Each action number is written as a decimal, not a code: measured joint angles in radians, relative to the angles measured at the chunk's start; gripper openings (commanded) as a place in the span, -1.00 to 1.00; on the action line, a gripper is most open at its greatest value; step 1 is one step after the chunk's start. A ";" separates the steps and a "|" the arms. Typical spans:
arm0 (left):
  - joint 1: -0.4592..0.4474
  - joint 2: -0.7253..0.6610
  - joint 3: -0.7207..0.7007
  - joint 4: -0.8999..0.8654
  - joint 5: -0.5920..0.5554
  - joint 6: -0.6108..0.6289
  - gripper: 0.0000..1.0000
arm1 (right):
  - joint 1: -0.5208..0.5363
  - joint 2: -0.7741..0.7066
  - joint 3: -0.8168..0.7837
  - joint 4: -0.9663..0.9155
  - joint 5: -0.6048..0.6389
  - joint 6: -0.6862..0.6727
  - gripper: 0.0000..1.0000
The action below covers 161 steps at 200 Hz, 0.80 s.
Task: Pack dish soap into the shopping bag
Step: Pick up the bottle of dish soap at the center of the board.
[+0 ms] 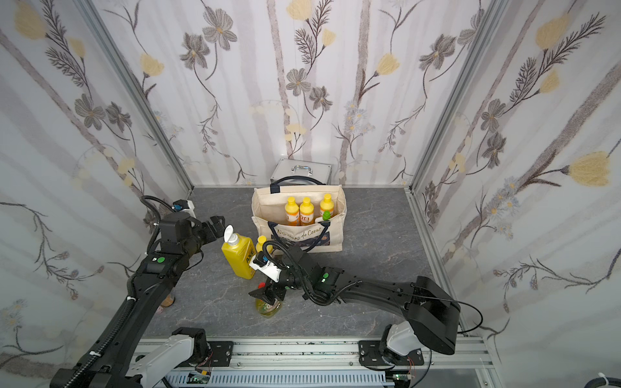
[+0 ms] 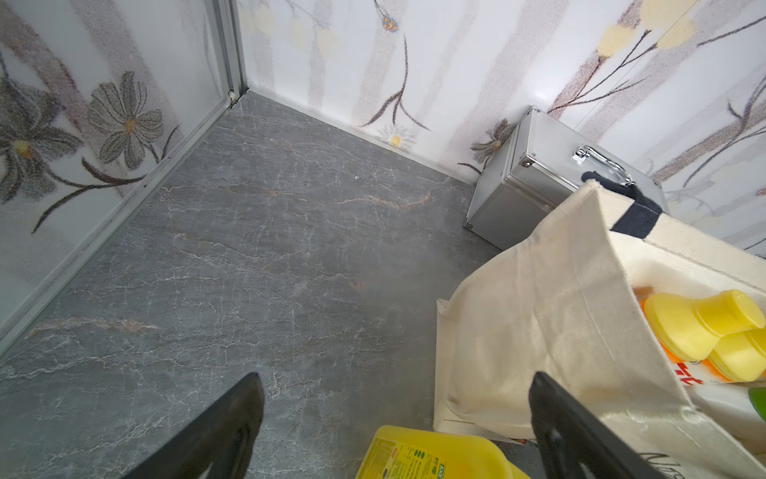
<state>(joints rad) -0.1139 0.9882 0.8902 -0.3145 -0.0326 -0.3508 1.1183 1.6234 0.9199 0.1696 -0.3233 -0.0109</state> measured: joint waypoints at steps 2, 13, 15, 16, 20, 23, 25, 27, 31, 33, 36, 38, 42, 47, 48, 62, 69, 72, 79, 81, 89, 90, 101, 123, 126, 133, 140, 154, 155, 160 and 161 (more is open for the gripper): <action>0.000 0.000 0.000 0.000 0.000 0.000 1.00 | 0.000 0.002 0.001 -0.006 0.000 -0.001 0.69; 0.000 0.000 -0.001 0.000 0.000 0.000 1.00 | 0.001 0.008 0.009 -0.026 0.000 -0.006 0.70; 0.000 0.000 -0.001 0.000 0.000 0.000 1.00 | 0.001 0.010 0.010 -0.030 0.000 -0.008 0.70; 0.000 0.000 -0.002 0.001 0.000 0.000 1.00 | 0.001 0.010 0.011 -0.031 0.000 -0.009 0.70; 0.000 0.000 -0.003 0.002 0.000 0.000 1.00 | 0.002 0.011 0.014 -0.037 0.000 -0.010 0.69; 0.000 0.000 -0.003 0.001 0.000 0.000 1.00 | 0.002 0.012 0.017 -0.042 0.000 -0.011 0.69; 0.000 0.000 -0.003 0.000 0.000 0.000 1.00 | 0.002 0.012 0.018 -0.045 0.000 -0.013 0.70; 0.000 0.000 -0.004 0.000 0.000 0.000 1.00 | 0.002 0.013 0.020 -0.048 0.000 -0.014 0.69; 0.000 0.000 -0.004 0.000 0.000 0.000 1.00 | 0.002 0.014 0.023 -0.053 0.000 -0.017 0.70; 0.000 0.000 -0.004 0.000 0.000 0.000 1.00 | 0.002 0.014 0.024 -0.056 0.000 -0.018 0.69; 0.000 0.000 -0.004 0.000 0.000 0.000 1.00 | 0.002 0.014 0.026 -0.060 0.000 -0.020 0.69; 0.000 0.000 -0.004 0.000 0.000 0.000 1.00 | 0.002 0.014 0.027 -0.063 0.000 -0.020 0.69; 0.000 0.001 -0.005 0.000 0.000 0.000 1.00 | 0.002 0.014 0.029 -0.067 0.001 -0.023 0.68; 0.000 0.002 -0.005 0.001 0.000 0.000 1.00 | 0.002 0.014 0.030 -0.070 0.001 -0.026 0.68; 0.000 0.002 -0.005 0.001 0.000 0.000 1.00 | 0.003 0.014 0.031 -0.071 0.001 -0.027 0.68; 0.000 0.004 -0.006 0.003 0.000 0.000 1.00 | 0.003 0.017 0.034 -0.084 0.003 -0.033 0.67; 0.000 0.006 -0.006 0.003 0.001 0.000 1.00 | 0.003 0.022 0.040 -0.096 0.003 -0.036 0.65; 0.000 0.007 -0.006 0.003 0.001 0.000 1.00 | 0.003 0.024 0.042 -0.100 0.003 -0.038 0.65; 0.000 0.008 -0.006 0.003 0.003 0.000 1.00 | 0.003 0.031 0.050 -0.113 0.003 -0.040 0.61; 0.000 0.009 -0.006 0.003 0.003 0.000 1.00 | 0.003 0.033 0.053 -0.115 0.003 -0.042 0.61; 0.000 0.010 -0.006 0.003 0.004 0.000 1.00 | 0.003 0.040 0.061 -0.123 0.003 -0.046 0.58; 0.000 0.010 -0.006 0.003 0.004 0.000 1.00 | 0.003 0.040 0.062 -0.124 0.003 -0.046 0.58; 0.000 0.011 -0.007 0.003 0.004 0.000 1.00 | 0.003 0.044 0.068 -0.137 0.003 -0.049 0.53; 0.000 0.011 -0.008 0.004 0.004 0.000 1.00 | 0.003 0.045 0.070 -0.148 0.003 -0.054 0.46; 0.000 0.010 -0.008 0.003 0.004 0.000 1.00 | 0.003 0.045 0.070 -0.148 0.003 -0.054 0.45; 0.000 0.010 -0.009 0.003 0.004 0.000 1.00 | 0.003 0.045 0.070 -0.148 0.003 -0.054 0.42; 0.000 0.009 -0.010 0.003 0.004 0.000 1.00 | 0.003 0.045 0.070 -0.146 0.003 -0.054 0.39; 0.000 0.008 -0.011 0.003 0.004 0.000 1.00 | 0.004 0.045 0.069 -0.146 0.003 -0.053 0.35; 0.000 0.008 -0.011 0.003 0.003 0.000 1.00 | 0.004 0.045 0.069 -0.146 0.003 -0.053 0.35; 0.000 0.008 -0.011 0.003 0.003 0.000 1.00 | 0.004 0.045 0.069 -0.145 0.003 -0.053 0.34; 0.000 0.008 -0.011 0.003 0.003 0.000 1.00 | 0.004 0.045 0.069 -0.144 0.003 -0.053 0.33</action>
<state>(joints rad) -0.1139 0.9958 0.8787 -0.3111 -0.0292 -0.3508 1.1221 1.6680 0.9894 0.0254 -0.3202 -0.0639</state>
